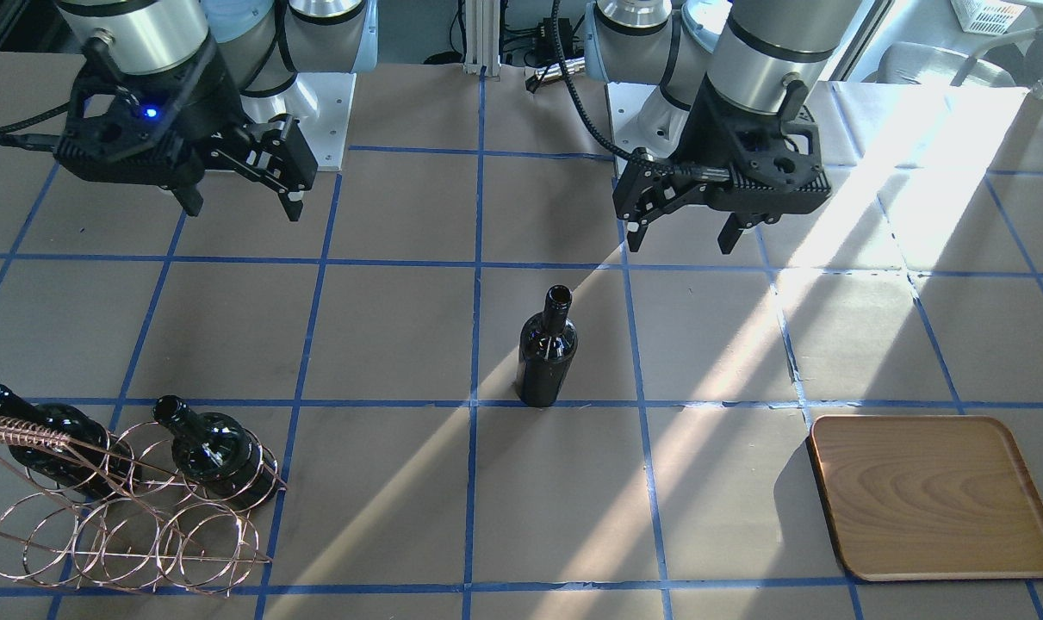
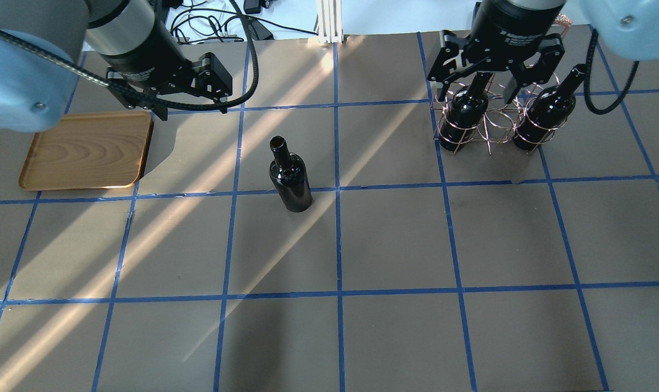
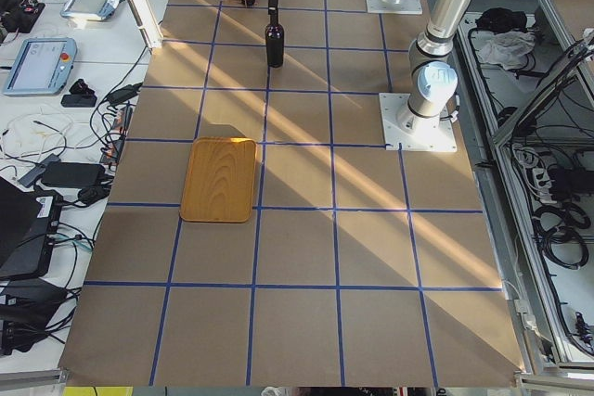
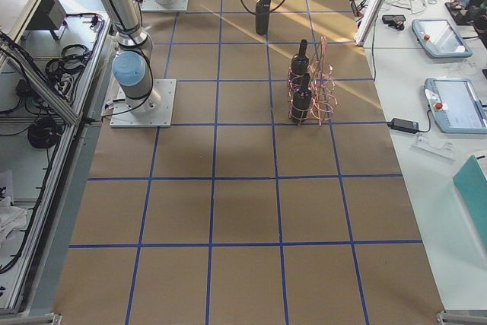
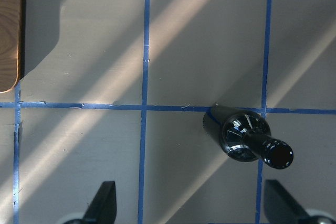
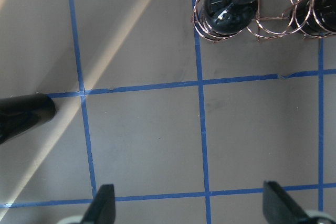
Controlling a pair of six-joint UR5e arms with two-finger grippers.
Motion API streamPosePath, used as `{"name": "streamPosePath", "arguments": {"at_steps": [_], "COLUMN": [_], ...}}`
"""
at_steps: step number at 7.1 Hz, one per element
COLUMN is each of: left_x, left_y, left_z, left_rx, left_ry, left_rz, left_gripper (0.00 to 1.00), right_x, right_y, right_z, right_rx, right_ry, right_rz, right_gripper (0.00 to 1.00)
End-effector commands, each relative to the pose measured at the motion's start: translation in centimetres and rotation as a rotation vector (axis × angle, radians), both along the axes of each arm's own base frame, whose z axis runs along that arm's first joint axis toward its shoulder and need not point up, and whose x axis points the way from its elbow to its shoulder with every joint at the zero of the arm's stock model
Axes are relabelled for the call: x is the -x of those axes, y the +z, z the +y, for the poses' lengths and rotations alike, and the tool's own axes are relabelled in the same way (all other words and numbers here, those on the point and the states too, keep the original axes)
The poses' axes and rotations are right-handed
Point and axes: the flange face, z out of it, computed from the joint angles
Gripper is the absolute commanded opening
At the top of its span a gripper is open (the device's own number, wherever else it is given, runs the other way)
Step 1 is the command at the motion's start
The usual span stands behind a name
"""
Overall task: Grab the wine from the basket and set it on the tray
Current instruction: 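Move the left gripper toward the standing bottle while the right gripper withdraws, then lower the left gripper and grasp the bottle's neck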
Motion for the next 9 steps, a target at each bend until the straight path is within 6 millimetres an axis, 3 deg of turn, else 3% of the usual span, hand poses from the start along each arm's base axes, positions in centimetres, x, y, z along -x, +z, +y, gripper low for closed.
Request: {"name": "streamPosePath", "arguments": {"at_steps": [1,2,3,4,5,7,9], "left_x": [5.1,7.6,8.6,9.4,10.4,10.5,10.3], "left_y": [-2.7,-4.5,-5.9,-7.9,-9.4,-10.8,-11.2], "left_z": [-0.4,-0.5,-1.3,-1.9,-2.6,-2.3,-2.4], "left_rx": [-0.008,-0.026,-0.025,-0.052,-0.056,-0.087,-0.099], "left_ry": [-0.083,-0.124,-0.139,-0.131,-0.119,-0.139,-0.137], "left_rz": [-0.002,-0.008,-0.016,-0.019,-0.016,-0.026,-0.033], "left_gripper": [1.00,1.00,1.00,1.00,0.99,0.95,0.76], "right_x": [1.7,1.7,1.5,2.2,2.4,2.4,2.2], "right_y": [0.6,0.8,0.7,1.1,0.3,-0.3,0.1], "right_z": [0.1,0.2,0.4,1.2,1.6,1.4,0.0], "right_rx": [0.019,0.021,0.016,0.020,0.006,0.007,0.094], "right_ry": [-0.024,-0.013,0.013,0.016,0.018,0.012,0.009], "right_rz": [-0.006,0.001,0.009,0.076,0.098,0.097,0.081], "right_gripper": [1.00,1.00,1.00,1.00,1.00,1.00,1.00]}}
